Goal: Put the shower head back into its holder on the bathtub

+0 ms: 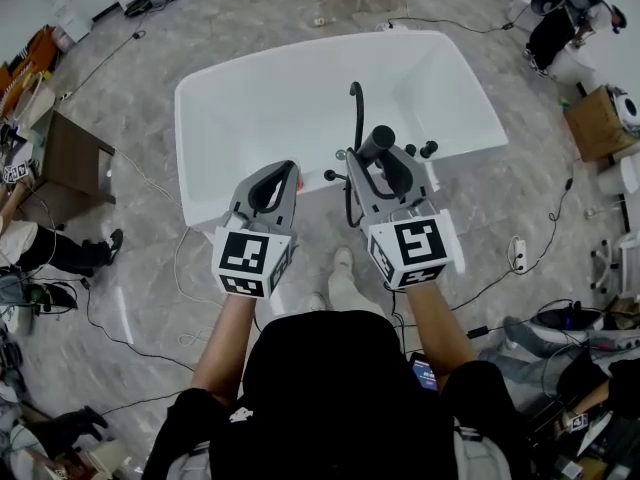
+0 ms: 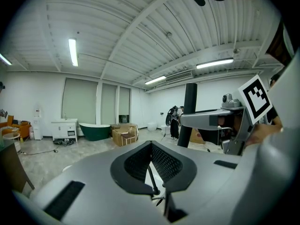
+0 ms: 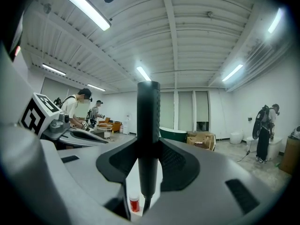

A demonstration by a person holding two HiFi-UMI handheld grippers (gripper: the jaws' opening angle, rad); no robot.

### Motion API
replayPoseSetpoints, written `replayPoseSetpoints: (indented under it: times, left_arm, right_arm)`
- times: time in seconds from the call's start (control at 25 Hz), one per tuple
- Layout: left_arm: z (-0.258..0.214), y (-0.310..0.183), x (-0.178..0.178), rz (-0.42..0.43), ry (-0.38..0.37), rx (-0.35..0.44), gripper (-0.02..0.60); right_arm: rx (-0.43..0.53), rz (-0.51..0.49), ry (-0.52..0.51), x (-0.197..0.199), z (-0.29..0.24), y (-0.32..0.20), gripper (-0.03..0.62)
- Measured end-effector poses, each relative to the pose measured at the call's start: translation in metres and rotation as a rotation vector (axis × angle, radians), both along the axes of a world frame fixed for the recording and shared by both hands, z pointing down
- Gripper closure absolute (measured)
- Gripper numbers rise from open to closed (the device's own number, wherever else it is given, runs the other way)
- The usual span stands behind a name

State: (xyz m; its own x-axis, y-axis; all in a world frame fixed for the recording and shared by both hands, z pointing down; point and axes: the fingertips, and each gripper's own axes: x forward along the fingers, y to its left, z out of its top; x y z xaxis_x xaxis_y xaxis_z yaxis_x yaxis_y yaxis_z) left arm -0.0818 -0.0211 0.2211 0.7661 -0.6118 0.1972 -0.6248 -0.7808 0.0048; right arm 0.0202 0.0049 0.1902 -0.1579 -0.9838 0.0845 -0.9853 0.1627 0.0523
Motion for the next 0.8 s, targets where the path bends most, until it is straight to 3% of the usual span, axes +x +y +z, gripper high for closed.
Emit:
replayPoseSetpoints:
  times: [0.8]
  left_arm:
    - [0.040, -0.087, 0.064, -0.030, -0.010, -0.040, 0.567]
  right_arm:
    - [-0.009, -0.116, -0.021, 0.048, 0.009, -0.110, 0.454]
